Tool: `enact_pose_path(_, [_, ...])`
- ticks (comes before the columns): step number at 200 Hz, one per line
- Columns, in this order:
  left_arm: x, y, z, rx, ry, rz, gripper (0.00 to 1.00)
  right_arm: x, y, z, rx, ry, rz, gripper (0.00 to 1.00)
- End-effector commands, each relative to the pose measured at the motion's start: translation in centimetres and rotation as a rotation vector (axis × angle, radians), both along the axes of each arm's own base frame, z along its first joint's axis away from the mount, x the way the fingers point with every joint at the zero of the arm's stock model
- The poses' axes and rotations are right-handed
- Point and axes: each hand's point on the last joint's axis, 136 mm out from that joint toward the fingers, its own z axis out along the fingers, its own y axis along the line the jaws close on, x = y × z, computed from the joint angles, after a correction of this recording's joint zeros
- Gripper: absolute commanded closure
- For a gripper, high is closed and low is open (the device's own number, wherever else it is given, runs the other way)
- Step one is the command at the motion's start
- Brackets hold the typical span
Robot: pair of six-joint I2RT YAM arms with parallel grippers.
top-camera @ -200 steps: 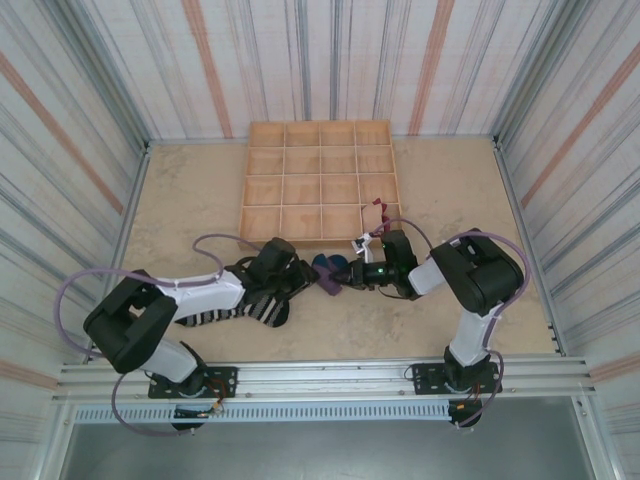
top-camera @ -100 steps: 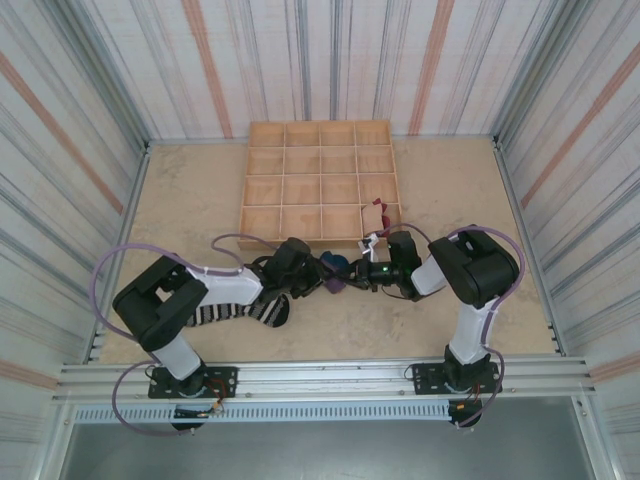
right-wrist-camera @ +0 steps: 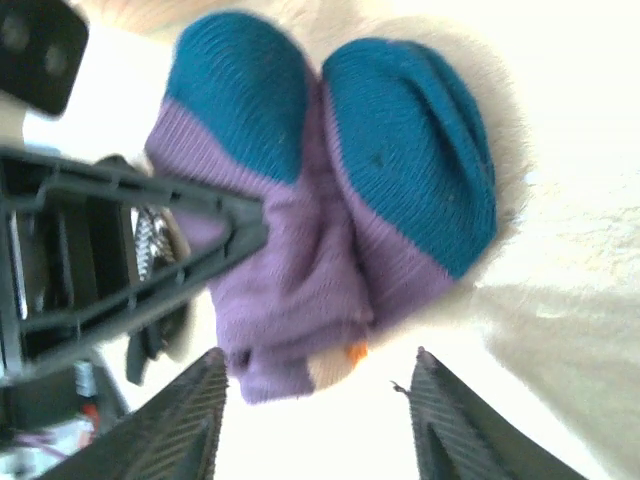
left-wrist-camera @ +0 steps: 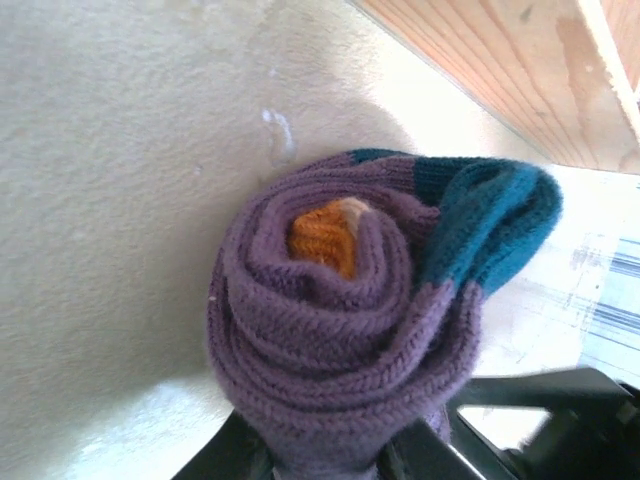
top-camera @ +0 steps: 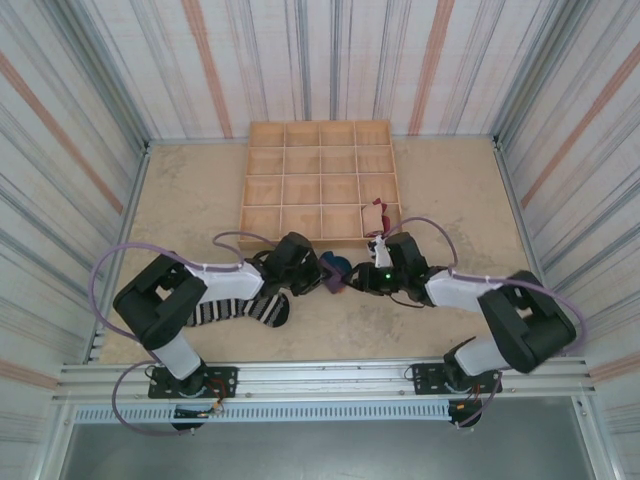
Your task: Roll the socks
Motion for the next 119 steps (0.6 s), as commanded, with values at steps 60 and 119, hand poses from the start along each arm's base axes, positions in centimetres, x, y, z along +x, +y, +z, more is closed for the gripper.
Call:
enact_pose_path(60, [-3.7,2.4,-1.9,0.120,0.183,-0.100,0.93,-2.5,0.7,2.8,-0.373,-0.492,0.127,0.30])
enact_pose_path(119, [-4.2,2.5,-1.9,0.100,0.194,-0.093,0.92,-2.3,4.2,1.7,-0.435,-0.594,0.167,0.33])
